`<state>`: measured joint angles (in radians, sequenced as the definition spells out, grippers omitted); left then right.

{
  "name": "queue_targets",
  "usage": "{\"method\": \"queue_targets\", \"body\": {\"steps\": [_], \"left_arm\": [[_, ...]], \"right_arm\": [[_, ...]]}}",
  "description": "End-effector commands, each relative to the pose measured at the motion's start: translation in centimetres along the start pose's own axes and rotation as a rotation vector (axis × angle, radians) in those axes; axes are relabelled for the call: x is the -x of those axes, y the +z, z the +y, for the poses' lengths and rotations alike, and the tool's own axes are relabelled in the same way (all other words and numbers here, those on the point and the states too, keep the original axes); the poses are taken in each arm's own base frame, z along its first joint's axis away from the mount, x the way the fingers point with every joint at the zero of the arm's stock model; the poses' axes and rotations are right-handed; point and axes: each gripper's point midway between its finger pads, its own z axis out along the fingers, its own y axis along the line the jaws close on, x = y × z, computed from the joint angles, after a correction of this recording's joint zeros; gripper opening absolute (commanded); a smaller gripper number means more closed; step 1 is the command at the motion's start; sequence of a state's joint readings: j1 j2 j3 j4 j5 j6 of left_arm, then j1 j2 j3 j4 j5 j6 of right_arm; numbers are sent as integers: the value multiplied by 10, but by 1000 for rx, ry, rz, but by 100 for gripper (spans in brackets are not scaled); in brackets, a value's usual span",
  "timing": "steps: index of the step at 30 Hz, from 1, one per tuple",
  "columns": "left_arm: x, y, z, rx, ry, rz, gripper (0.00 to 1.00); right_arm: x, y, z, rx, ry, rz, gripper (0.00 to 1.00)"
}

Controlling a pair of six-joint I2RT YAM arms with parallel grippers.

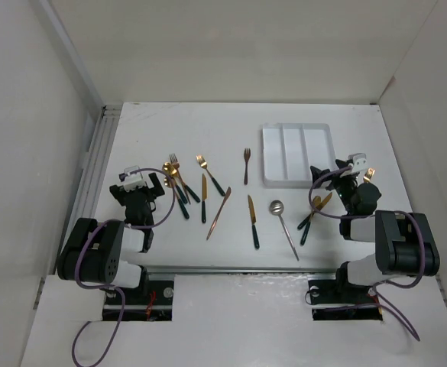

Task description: Sort the eating utensils into containers

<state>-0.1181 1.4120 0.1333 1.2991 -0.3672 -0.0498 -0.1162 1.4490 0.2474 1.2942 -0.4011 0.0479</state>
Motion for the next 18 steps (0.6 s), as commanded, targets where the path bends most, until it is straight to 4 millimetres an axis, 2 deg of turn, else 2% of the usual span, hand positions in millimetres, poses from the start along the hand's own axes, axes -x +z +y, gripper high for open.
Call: {"method": "queue_targets", "body": {"steps": [1,5,6,7,8,9,10,11,12,13,14,15,16,17,18], "left_arm": [[74,2,-10,-28,-125,-272,100],[74,2,-10,-28,-125,-272,100],[74,1,-11,-37,-123,-271,100],[73,1,-17,-70,-97,-270,100],[78,-1,-24,-114,-72,-286,100],[75,-8,-33,-185,-18,-287,100],[81,-13,-34,-204,-13,-317,100],[85,-14,-34,-204,-15,-326,100],[98,-21,-36,-223,-23,-356,100],[112,-19,-46,-262,-7,-370,100],[87,-12,-53,-294,72,-219,100],[95,-10,-67,-365,168,-195,100],[146,-12,-104,-544,288,-279,100],[127,-9,-107,-610,474,-168,100],[136,-8,-117,-645,505,-153,100]], "right_arm": [[31,8,3,22,-54,-102,100],[38,18,11,-20,-56,-62,100],[60,32,8,-33,-70,-72,100],[67,38,10,-35,-73,-34,100],[66,37,10,-39,-91,46,100],[80,40,9,-42,-140,46,100],[117,49,14,-50,-199,-3,100],[134,45,11,-88,-294,5,100],[153,44,6,-139,-336,-12,100],[172,40,-10,-263,-366,-18,100],[208,38,-22,-346,-394,-59,100],[214,34,-30,-396,-479,-5,100],[214,28,-49,-491,-537,65,100],[231,29,-54,-535,-592,91,100],[214,31,-69,-589,-667,203,100]]}}
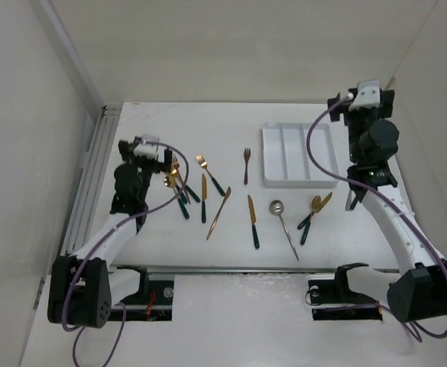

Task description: Sort the eating utensils into containers

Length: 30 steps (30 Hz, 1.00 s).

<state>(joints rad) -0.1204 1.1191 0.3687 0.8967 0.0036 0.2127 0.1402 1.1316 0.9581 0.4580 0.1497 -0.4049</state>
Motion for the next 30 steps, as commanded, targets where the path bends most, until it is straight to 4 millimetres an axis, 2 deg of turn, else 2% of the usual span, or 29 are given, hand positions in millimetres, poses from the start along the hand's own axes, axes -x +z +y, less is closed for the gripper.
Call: {"method": "queue_targets", "body": {"steps": [1,2,3,4,5,6,7,8,9,10,11,12,13,16,17,20,22,24,25,26,29,30], "left_arm": [[57,16,-34,-296,265,10,100],[89,24,-23,-245,271,-24,100],[87,26,-19,-231,270,8,100],[95,28,-14,-205,284,-3,100],[99,29,-7,-170,297,-5,100],[99,29,-4,-155,310,-1,100],[97,29,-5,-153,320,12,100],[96,31,-2,-141,320,24,100],[104,32,2,-119,309,22,100],[98,33,0,-128,292,56,100],[96,35,2,-118,273,73,100],[94,36,0,-119,234,86,100],[96,36,0,-118,217,87,100],[92,32,-6,-130,197,93,100],[92,32,-6,-130,197,93,100],[85,31,-10,-133,187,112,100],[73,28,-11,-139,187,137,100],[76,30,-11,-133,187,109,100],[79,31,-10,-129,186,94,100],[75,31,-11,-129,186,96,100],[84,33,-12,-130,185,61,100],[78,32,-12,-133,185,72,100]], "right_arm": [[-64,-9,-53,-255,-327,397,100],[-60,-19,-87,-472,-295,464,100],[-64,-24,-104,-608,-233,494,100],[-81,-26,-110,-751,-90,512,100],[-89,-36,-125,-838,-57,555,100],[-80,-25,-125,-763,6,557,98],[-88,-19,-116,-644,70,601,96],[-121,-31,-99,-572,219,739,93],[-135,-29,-101,-472,399,782,89],[-144,-33,-101,-441,501,822,86],[-166,-46,-95,-439,606,898,82],[-175,-52,-86,-393,690,930,70],[-202,-69,-88,-417,732,1003,63],[-238,-102,-74,-425,760,1178,39],[-245,-110,-71,-436,754,1218,36],[-261,-138,-69,-482,731,1309,35],[-270,-152,-63,-491,723,1369,36],[-278,-159,-59,-482,713,1406,42],[-288,-170,-53,-471,703,1466,42],[-292,-172,-52,-463,695,1483,42],[-307,-191,-44,-460,674,1569,42],[-309,-192,-43,-451,666,1570,42]]}}
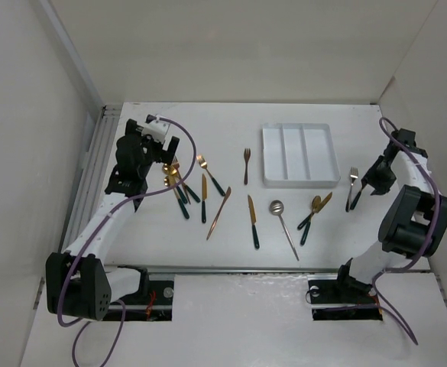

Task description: Sort the eating utensils into containers

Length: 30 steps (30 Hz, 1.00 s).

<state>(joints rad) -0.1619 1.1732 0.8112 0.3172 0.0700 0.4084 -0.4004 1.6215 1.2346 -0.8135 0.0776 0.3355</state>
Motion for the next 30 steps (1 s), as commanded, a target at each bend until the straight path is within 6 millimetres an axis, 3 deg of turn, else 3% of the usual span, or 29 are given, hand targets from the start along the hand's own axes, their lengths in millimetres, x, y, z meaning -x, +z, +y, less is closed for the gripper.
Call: {"method": "queue_targets", "body": {"steps": [1,6,15,26,30], "left_arm": [[21,-2,6,27,-10,-90,100],[20,-2,3,19,-9,-94,100],[15,0,5,23,-38,-83,100],[13,0,10,41,-40,-77,100],[14,-2,10,41,-40,-77,100]], "right_arm": [[-20,9,-8,-26,-22,63,42],[-33,33,-1,9,-51,148,40],[-20,46,-2,-32,-54,149,39],[-19,66,-14,-112,-64,169,33],[-19,72,-13,-111,-73,170,19]]}}
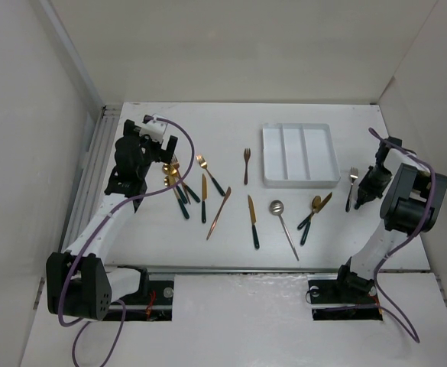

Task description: Sort the eating utensils into containers

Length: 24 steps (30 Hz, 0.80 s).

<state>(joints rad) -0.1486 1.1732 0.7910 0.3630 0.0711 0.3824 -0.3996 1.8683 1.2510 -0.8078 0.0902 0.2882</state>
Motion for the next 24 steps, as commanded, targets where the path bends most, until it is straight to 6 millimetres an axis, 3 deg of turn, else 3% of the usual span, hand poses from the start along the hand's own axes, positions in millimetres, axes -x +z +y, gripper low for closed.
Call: {"method": "queue_targets", "body": {"steps": [1,3,6,8,11,13,14,15,16,20,23,24], "left_arm": [[15,-3,5,20,-13,-57,100],[15,-3,5,20,-13,-57,100],[16,-5,6,20,-13,-57,100],[14,-5,4,17,-22,-49,100],[12,-5,3,14,-32,-40,100],[8,-6,-1,-2,-56,-35,100],[8,-6,-1,-2,-56,-35,100],[7,-4,-8,-34,-76,-35,100],[4,-4,-12,-50,-86,-26,100],[7,-3,-21,-98,-118,-24,100],[9,-3,-20,-99,-118,-22,100],[8,-3,-18,-85,-118,-19,100]], "right_arm": [[15,4,-5,-38,-2,-40,10],[20,3,-9,-61,-1,-57,0],[35,-12,-16,-106,8,-119,0],[46,-32,-23,-137,30,-174,0],[74,-83,-19,-131,55,-327,0],[91,-125,10,-92,-39,-469,0],[93,-136,25,-70,-91,-508,0],[85,-143,61,-9,-199,-528,0],[84,-155,82,34,-265,-552,0],[62,-161,160,168,-510,-548,0],[60,-143,186,206,-549,-508,0],[60,-128,191,203,-559,-474,0]]}}
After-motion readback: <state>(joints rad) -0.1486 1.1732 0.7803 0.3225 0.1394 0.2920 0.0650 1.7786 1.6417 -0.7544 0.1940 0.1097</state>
